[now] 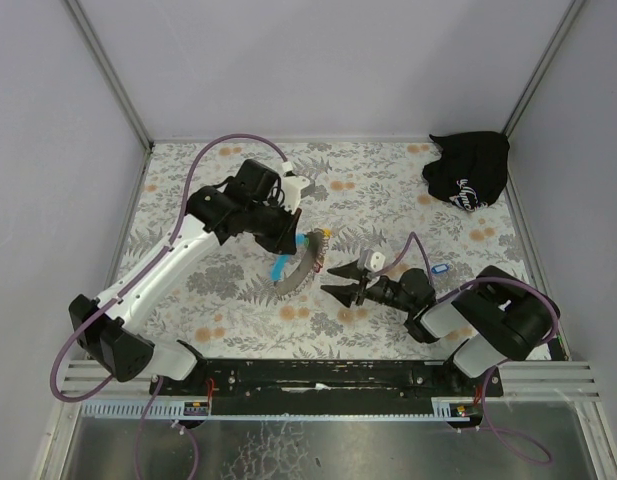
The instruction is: Put the keys on the keyring
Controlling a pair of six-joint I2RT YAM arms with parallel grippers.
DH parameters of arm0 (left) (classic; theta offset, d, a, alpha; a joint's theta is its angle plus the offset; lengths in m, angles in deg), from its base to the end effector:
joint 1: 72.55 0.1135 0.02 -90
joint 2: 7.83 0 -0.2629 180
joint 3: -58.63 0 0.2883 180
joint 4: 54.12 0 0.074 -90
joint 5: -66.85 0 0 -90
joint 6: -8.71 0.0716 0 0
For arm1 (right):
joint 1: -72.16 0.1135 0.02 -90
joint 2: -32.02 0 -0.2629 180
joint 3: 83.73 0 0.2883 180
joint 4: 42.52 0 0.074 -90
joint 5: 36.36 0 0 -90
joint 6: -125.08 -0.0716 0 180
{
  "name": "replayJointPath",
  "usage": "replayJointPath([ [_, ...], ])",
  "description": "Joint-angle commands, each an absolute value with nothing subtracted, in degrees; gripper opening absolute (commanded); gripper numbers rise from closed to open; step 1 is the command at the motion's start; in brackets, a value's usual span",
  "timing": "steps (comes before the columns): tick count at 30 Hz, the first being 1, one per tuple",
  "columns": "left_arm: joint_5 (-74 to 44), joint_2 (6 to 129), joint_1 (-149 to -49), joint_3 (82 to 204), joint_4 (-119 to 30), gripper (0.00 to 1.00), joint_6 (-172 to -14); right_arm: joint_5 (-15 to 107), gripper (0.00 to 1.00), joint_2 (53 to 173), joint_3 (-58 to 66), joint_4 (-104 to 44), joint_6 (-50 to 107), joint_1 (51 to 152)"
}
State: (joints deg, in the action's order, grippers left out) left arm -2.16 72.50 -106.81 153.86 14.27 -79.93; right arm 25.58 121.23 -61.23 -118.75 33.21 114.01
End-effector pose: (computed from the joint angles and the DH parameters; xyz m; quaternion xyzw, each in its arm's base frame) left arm 0.2651 -0.2116 0.3336 0.3399 0.8716 -0.2531 0.2464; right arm 0.1754 0.2023 0.1343 -0.3882 0.5257 0.4211 0.6290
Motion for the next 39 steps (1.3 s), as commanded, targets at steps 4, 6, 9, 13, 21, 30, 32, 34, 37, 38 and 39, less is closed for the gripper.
replayJointPath([
  [4, -2.02, 72.79, -108.37, 156.07, 12.25, 0.0, -80.64, 27.65, 0.46, 121.32, -60.22, -127.59, 36.84, 116.15],
  [6, -2.05, 72.83, -108.7, 156.07, 11.96, 0.0, -80.91, 27.94, 0.41, 121.32, -60.33, -127.58, 37.2, 116.43],
  [9, -2.0, 72.85, -109.08, 155.83, 11.56, 0.0, -81.17, 28.25, 0.36, 121.36, -60.12, -127.54, 37.32, 116.72],
  [13, -2.05, 73.28, -109.38, 155.89, 11.33, 0.0, -81.26, 28.92, 0.31, 121.32, -60.2, -127.54, 37.82, 117.28],
  [21, -1.76, 73.76, -109.81, 155.89, 10.59, 0.0, -81.38, 28.58, 0.24, 121.67, -59.91, -127.23, 37.94, 117.83],
  [30, -1.79, 74.19, -110.55, 155.99, 10.07, 0.0, -81.69, 29.38, 0.22, 122.32, -59.23, -126.74, 38.17, 118.48],
  [32, -1.79, 74.33, -110.68, 155.99, 9.93, 0.0, -81.81, 29.7, 0.22, 122.37, -59.23, -126.75, 38.21, 118.61],
  [34, -1.79, 74.51, -110.78, 156.06, 9.97, 0.0, -81.82, 29.73, 0.22, 122.29, -59.16, -126.54, 38.18, 118.66],
  [37, -1.82, 74.72, -110.95, 156.11, 9.84, 0.0, -81.9, 29.57, 0.22, 122.33, -58.86, -126.1, 38.18, 118.82],
  [38, -1.8, 74.76, -111.02, 156.21, 9.82, 0.0, -81.91, 29.55, 0.21, 122.37, -58.85, -125.88, 38.09, 118.88],
  [39, -1.91, 74.78, -111.04, 156.24, 9.86, 0.0, -81.97, 29.62, 0.21, 122.36, -58.8, -125.87, 38.12, 118.96],
])
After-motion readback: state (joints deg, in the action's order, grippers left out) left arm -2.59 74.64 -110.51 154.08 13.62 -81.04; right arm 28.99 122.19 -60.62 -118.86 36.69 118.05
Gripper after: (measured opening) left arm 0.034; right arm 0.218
